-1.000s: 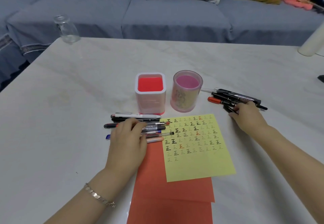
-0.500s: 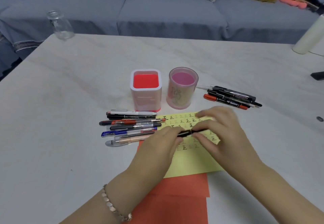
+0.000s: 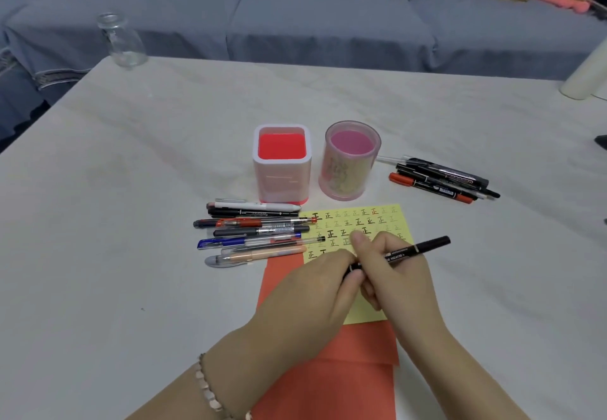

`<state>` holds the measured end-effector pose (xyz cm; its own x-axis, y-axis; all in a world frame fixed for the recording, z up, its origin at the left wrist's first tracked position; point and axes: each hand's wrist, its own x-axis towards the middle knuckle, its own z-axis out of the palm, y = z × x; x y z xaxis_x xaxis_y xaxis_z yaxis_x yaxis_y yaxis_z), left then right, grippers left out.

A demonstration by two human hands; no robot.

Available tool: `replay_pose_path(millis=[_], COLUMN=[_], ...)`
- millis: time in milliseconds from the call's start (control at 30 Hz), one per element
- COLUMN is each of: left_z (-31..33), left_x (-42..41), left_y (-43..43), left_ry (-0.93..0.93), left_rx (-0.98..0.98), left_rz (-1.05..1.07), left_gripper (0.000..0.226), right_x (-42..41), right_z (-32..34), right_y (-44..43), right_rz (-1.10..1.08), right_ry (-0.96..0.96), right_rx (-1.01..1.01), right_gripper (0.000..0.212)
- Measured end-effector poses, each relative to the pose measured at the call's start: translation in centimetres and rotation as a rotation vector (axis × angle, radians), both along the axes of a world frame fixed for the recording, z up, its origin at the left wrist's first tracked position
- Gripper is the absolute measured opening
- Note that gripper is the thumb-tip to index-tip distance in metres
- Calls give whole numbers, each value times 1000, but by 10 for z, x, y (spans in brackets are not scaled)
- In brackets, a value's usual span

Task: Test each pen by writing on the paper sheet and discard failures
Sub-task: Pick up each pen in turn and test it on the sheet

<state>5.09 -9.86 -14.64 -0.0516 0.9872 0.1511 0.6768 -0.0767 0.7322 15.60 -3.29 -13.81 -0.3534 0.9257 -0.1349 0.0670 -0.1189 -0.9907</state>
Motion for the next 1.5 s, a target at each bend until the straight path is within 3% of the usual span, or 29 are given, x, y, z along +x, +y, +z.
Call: replay_pose_path(millis=[133, 233, 300, 433, 600, 767, 867, 1000, 1233, 1500], left_z=[-5, -3, -3, -28, -73, -63, -63, -72, -80, -87], left_x=[-4, -7, -11, -28, -53, -30, -17, -17, -18, -17], left_y=[-3, -4, -6, -12, -21, -15, -8, -1, -1, 1], left_ry=[-91, -202, -88, 156, 548, 462, 409, 492, 446, 400], left_rx=[-32, -140, -171, -172, -18, 130, 49, -81, -64, 34], left_rz=[-25, -73, -38, 266, 321, 225, 101, 40, 90, 135], left_gripper=[20, 16, 14, 6, 17, 36, 49, 66, 69, 68], right_x=[4, 8, 11, 25, 36, 33, 27, 19, 1, -11], right_z=[-1, 2, 2, 0, -16, -22, -23, -31, -49, -76], right_y=[1, 1, 3, 15, 15, 13, 14, 12, 11, 3], right_rz=[77, 129, 54, -165, -159, -145, -111, -123, -268, -347], right_ry=[56, 44, 19, 3, -102, -25, 35, -25, -142, -210], right_rx=[-60, 16, 43, 41, -5, -50, -88, -27, 111, 262], right_gripper=[47, 42, 46, 39, 21, 26, 29, 22, 46, 48])
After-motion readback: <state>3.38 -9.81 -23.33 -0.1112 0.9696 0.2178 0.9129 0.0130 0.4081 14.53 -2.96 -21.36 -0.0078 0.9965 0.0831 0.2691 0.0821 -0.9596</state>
